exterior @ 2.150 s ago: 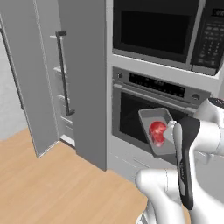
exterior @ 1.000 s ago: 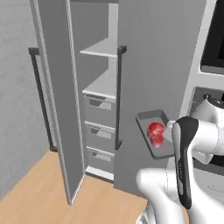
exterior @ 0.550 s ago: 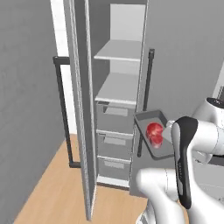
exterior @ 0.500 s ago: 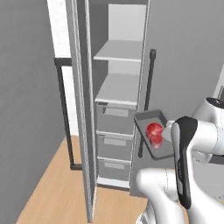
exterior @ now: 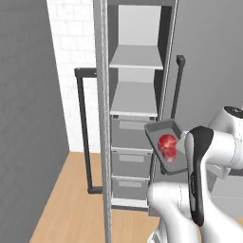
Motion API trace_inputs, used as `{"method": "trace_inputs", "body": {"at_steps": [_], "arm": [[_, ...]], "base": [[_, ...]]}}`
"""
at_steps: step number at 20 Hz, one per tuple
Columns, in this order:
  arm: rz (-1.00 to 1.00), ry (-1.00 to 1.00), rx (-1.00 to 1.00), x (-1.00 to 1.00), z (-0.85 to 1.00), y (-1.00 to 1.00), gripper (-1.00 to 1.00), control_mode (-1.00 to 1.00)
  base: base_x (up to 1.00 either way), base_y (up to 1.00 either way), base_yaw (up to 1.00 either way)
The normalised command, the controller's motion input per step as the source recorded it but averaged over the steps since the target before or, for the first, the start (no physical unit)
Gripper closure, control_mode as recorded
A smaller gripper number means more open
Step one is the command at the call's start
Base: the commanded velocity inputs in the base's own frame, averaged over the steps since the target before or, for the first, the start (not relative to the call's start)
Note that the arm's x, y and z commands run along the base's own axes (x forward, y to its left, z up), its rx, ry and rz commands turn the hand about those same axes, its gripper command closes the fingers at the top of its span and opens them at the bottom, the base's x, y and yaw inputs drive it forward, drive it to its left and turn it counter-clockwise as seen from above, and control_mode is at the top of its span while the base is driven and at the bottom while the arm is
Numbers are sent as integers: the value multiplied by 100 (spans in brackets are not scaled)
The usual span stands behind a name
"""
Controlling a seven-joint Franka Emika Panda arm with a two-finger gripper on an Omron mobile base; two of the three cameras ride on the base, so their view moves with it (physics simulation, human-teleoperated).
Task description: Take the meat container that has the steak and place it on the second highest rack of the freezer. Then take the vegetable container that has the corn and eggplant and place it on the highest rack of the freezer.
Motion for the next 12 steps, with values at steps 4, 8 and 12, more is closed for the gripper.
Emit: {"method": "trace_inputs", "body": {"at_steps": [4, 8, 12], "arm": [[0, 0, 0, 0, 0, 0, 100, 100], [0, 0, 0, 0, 0, 0, 100, 100], [0, 0, 0, 0, 0, 0, 100, 100]], "base": [[46, 1, -3], [36, 19, -5], [50, 19, -10]]}}
